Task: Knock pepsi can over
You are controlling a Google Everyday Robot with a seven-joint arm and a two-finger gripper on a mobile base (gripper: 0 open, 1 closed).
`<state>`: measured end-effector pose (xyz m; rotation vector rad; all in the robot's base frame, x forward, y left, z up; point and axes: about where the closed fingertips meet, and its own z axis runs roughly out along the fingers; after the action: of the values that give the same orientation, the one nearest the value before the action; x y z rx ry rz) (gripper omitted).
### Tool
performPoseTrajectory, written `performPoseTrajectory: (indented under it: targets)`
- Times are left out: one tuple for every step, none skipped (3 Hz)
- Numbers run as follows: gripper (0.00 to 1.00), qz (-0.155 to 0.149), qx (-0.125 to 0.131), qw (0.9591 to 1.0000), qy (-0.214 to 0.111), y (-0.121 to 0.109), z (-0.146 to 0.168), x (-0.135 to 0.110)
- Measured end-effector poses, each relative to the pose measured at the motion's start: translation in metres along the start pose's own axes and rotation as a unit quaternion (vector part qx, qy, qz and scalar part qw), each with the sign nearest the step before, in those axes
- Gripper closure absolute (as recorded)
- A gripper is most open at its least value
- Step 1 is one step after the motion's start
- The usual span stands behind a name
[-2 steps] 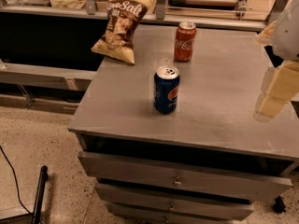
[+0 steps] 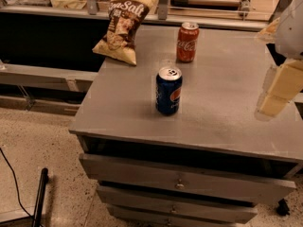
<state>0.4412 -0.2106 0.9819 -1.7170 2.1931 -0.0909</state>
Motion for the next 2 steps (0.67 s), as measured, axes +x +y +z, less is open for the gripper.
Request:
performPoseTrajectory:
  targets:
    - [0.00,-0.022,0.012,0.9990,-0.036,-0.010,-0.003,-0.029]
    - [0.00,-0.051,0.026,0.9938,-0.095,-0.027,-0.004,-0.084]
